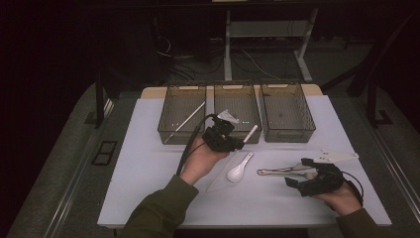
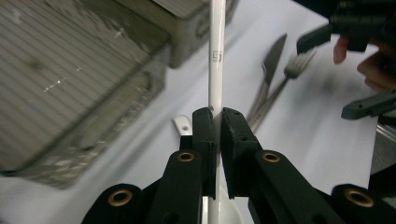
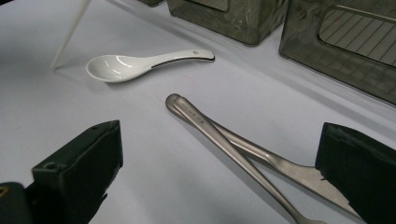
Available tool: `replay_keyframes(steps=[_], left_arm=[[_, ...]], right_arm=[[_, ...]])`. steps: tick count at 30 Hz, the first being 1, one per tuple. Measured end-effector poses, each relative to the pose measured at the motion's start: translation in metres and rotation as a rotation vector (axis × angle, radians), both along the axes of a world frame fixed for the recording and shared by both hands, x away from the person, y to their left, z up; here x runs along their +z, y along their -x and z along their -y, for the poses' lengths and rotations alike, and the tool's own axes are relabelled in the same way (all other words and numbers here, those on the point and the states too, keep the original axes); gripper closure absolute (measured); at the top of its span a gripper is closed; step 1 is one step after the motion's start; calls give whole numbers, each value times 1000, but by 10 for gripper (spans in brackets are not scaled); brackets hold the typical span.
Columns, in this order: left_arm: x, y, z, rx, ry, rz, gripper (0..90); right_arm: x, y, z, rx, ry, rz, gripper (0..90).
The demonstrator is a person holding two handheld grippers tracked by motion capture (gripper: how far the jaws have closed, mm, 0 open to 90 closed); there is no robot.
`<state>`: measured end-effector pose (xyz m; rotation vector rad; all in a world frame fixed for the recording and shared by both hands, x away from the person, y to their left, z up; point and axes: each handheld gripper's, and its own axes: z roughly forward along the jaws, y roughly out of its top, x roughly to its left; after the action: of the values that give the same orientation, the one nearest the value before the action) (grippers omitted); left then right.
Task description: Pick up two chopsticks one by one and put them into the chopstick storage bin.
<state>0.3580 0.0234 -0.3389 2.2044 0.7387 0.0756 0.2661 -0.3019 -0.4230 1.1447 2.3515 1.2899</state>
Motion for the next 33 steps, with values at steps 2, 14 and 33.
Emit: replay_keyframes(steps=[2, 14, 33], left_arm=[[9, -5, -8, 11, -2, 17, 840], [60, -42, -50, 68, -50, 120, 840], [94, -112, -87, 112, -103, 287, 839]], right_arm=[[0, 0, 0, 1, -1, 0, 7], [-1, -1, 0, 2, -2, 0, 7], [-2, -1, 1, -1, -5, -2, 7]])
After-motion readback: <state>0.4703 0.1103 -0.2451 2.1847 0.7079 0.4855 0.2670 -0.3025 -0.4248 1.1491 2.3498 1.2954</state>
